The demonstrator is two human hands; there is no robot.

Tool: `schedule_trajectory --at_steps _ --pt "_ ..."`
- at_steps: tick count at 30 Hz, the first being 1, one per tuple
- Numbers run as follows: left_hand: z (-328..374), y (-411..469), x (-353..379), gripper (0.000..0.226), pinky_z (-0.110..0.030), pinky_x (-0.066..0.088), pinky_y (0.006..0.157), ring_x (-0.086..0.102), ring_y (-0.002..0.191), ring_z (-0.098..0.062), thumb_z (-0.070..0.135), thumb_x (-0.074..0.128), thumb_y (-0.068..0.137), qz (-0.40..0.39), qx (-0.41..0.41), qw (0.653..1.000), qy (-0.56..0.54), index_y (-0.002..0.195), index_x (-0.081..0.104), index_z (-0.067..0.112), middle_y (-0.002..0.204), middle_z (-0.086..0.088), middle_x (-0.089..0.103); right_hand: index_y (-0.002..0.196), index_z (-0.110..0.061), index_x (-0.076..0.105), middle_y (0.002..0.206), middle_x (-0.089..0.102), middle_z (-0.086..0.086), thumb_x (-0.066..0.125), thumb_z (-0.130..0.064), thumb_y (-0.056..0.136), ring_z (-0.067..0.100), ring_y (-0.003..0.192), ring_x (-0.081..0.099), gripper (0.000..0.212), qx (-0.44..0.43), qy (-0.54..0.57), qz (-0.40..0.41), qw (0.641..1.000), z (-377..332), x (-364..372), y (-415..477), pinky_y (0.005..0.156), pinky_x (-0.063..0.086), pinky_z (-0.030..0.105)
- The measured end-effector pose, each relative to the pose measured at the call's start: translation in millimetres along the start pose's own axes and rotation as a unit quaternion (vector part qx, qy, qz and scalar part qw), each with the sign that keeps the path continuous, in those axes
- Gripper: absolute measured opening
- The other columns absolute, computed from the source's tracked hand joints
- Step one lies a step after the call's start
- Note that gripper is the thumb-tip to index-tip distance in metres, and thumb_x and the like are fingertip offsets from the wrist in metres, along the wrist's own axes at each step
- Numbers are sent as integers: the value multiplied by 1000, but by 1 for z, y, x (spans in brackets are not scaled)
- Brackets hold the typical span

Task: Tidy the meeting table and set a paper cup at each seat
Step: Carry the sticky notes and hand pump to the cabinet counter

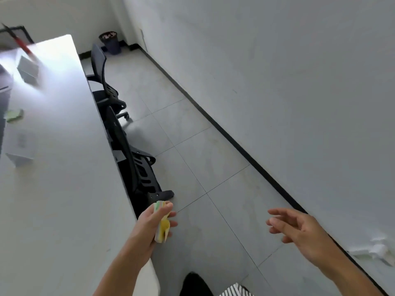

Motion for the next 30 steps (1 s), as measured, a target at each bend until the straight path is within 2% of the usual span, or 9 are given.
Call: schedule_trajectory --at_steps 3,6,9,13,16,21,25,27,30 --pt "21 15 -6 45 -40 48 69 67 84 -26 38 68 70 26 15 1000 8 107 64 13 110 -18 66 106 -26 67 93 76 0 66 -24 88 11 84 72 19 -6 -23 -29 999 -22 0 43 73 55 29" --pt "32 45 -23 38 -45 49 75 68 87 -28 35 71 78 59 16 998 -4 109 64 14 111 -19 67 107 -28 67 94 76 -1 66 -26 87 9 84 72 20 -18 -32 -56 998 -45 10 90 73 55 28" --pt "53 89 -28 29 -41 50 72 66 86 -28 29 67 86 65 14 997 -29 110 62 12 110 -19 67 107 -29 67 91 76 -1 67 -26 86 11 84 72 20 -24 -40 -68 997 -72 19 138 72 54 27" --pt "109 155 -26 34 -38 49 67 63 82 -28 29 70 82 46 10 997 -65 107 59 8 104 -19 64 108 -28 67 90 76 -3 68 -27 86 9 83 72 21 -32 -51 -56 997 -118 21 206 70 53 25" --pt "181 197 -33 44 -37 50 66 64 82 -27 36 72 73 33 46 995 -77 107 60 10 104 -17 66 107 -26 68 89 77 -4 67 -24 87 10 83 72 21 -54 -42 -55 996 -176 28 249 71 55 27" --pt "264 255 -56 47 -37 50 67 64 84 -28 37 68 70 57 84 992 -75 109 60 11 104 -17 65 106 -30 66 91 76 -7 66 -26 87 8 84 72 20 -73 -48 -75 993 -243 50 321 73 54 26" --pt "290 300 -77 52 -36 52 66 64 84 -27 38 70 70 85 75 991 -76 113 60 10 104 -17 64 105 -29 67 90 77 -6 67 -23 86 8 83 72 19 -62 -61 -114 990 -276 75 390 72 54 27" --pt "299 328 -91 52 -37 52 67 64 84 -27 37 76 72 108 63 988 -88 113 60 10 106 -18 64 104 -29 68 89 77 -6 67 -22 86 7 82 72 19 -61 -70 -133 987 -294 86 436 70 51 25" --pt "326 370 -111 48 -39 50 70 64 84 -27 35 75 74 150 61 981 -111 111 60 10 107 -19 63 104 -27 69 88 77 -2 68 -21 86 9 81 73 18 -69 -84 -153 982 -331 103 509 69 51 25"
Point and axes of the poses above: each hand's wrist, its own y-axis towards the middle knuckle, its own x-axis out of the palm, z = x × y, the point moved 9 cm from there along y, towards the middle knuckle
